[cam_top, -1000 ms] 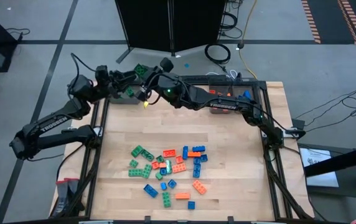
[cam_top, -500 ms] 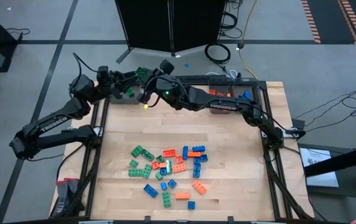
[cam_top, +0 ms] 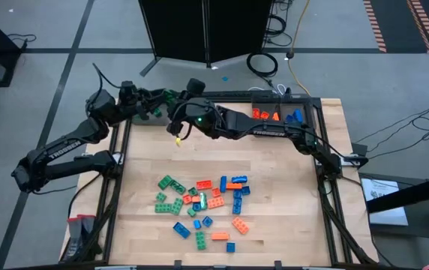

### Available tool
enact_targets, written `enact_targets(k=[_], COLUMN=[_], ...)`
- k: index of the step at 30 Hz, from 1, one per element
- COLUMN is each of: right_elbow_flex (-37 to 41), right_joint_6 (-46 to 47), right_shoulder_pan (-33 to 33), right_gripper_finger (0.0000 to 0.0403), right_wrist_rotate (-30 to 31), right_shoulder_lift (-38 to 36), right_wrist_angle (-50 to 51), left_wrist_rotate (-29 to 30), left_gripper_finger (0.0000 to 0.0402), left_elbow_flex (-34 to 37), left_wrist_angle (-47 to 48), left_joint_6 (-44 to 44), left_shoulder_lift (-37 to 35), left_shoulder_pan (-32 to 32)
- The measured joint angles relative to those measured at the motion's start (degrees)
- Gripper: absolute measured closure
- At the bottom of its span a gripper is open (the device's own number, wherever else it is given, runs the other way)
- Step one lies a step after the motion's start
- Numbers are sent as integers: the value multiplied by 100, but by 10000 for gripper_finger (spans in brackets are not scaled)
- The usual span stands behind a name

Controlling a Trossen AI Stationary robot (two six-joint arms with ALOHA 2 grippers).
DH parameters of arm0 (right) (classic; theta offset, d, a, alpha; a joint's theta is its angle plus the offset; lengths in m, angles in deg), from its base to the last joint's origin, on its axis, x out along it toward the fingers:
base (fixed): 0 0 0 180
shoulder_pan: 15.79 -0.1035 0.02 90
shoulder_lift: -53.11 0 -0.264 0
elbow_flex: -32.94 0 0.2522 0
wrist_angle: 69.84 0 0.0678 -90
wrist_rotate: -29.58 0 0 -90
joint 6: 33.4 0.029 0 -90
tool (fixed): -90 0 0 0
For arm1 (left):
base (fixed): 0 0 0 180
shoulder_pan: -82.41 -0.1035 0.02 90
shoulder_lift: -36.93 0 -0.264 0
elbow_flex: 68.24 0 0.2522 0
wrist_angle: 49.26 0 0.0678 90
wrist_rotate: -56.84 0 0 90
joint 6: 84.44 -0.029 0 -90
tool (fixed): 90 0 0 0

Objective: Sort blocks
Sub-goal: Put the green game piece into the left black bin

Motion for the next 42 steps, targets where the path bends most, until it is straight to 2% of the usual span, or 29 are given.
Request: enact_targets(k=[4,12,18,30,34,39,42], right_elbow_flex=[0,0,0,0,0,0,-2], right_joint_6=[-50,-28,73,58,30,30,38], right_shoulder_pan=[4,4,4,8,10,10,10], right_gripper_finger=[282,282,282,282,282,282,241], right_wrist_rotate=[-12,-306,-308,-270,-246,-269,-281], right_shoulder_lift=[0,0,0,0,0,0,0], right_wrist_angle=[-9,7,57,94,97,249,319], left_wrist_rotate=[-290,-305,-306,-457,-407,-354,-341], left_gripper_finger=[133,143,189,314,333,337,338], left_elbow_flex=[0,0,0,0,-2,-2,-2], left_wrist_angle=[37,21,17,39,48,84,89], left_joint_6=[22,39,37,39,57,66,43], left_shoulder_lift=[2,2,2,2,0,2,6], left_shoulder_pan=[0,0,0,0,0,2,4])
